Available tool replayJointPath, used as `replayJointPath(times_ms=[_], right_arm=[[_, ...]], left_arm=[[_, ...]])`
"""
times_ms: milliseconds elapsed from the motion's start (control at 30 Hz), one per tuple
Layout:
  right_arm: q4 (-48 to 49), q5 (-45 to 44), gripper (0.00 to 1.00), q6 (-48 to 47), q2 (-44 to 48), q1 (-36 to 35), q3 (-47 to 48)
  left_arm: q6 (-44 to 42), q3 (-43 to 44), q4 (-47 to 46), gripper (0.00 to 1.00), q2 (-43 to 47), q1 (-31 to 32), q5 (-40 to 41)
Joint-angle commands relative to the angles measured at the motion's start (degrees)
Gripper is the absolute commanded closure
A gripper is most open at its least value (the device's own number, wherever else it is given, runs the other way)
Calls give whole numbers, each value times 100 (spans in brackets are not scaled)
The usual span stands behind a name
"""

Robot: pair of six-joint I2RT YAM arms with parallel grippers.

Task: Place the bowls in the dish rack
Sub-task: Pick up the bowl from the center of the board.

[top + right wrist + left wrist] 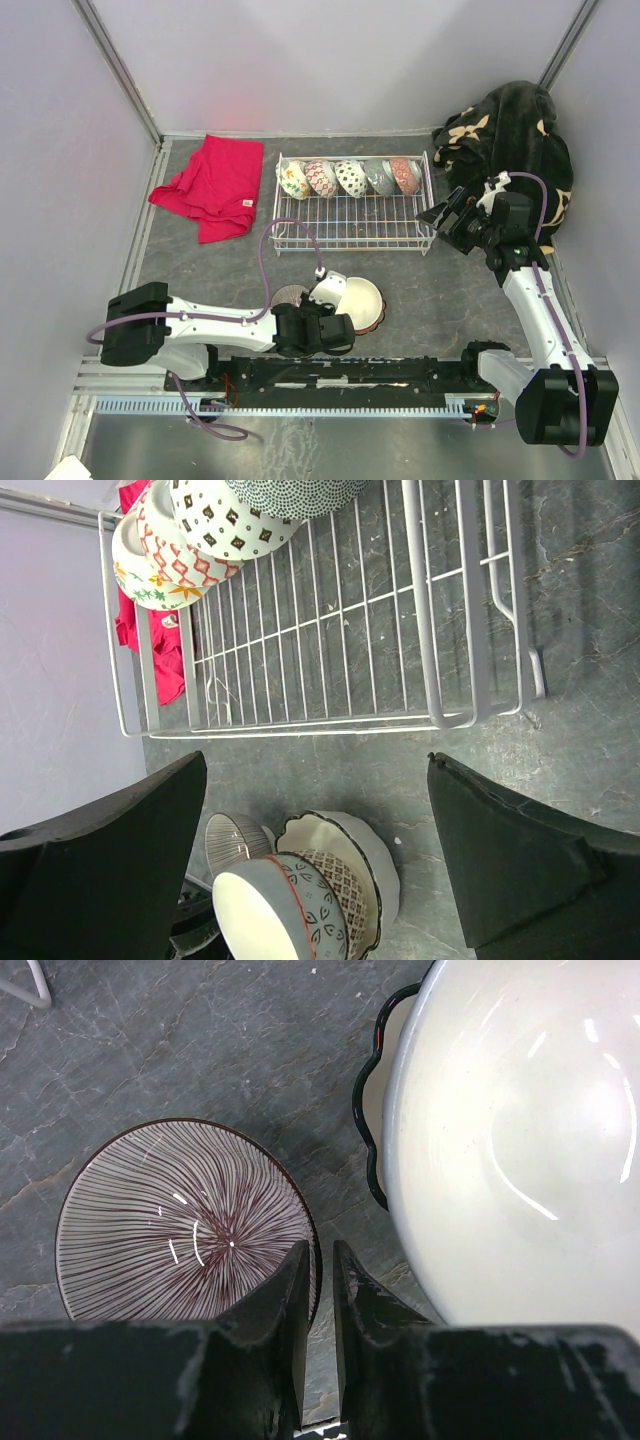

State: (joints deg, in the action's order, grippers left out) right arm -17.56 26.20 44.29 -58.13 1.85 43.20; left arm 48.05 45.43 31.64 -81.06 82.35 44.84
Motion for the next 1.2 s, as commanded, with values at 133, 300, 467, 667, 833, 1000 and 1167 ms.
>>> replayJointPath(times_ms=[133,300,467,667,833,1000,1167], right_arm=[[236,104,1,-30,4,-30,40],[236,105,1,-28,8,-34,40],[236,105,1,-33,6,-34,39],[236,105,1,-33,5,-30,39],[236,121,1,-33,12,-27,39],[244,128,1,-31,14,-27,39],[251,131,1,-32,20,-31,40]], left_arm=[[99,211,35,78,-12,-11,232],[117,174,4,80,-41,-26,238],[117,153,-8,87,-66,-58,227],[301,150,185,97,49,-79,392],[360,57,254,97,516,-78,513],[177,-74,83,97,1220,-80,501],[-40,-100,-38,97,1709,-88,465]])
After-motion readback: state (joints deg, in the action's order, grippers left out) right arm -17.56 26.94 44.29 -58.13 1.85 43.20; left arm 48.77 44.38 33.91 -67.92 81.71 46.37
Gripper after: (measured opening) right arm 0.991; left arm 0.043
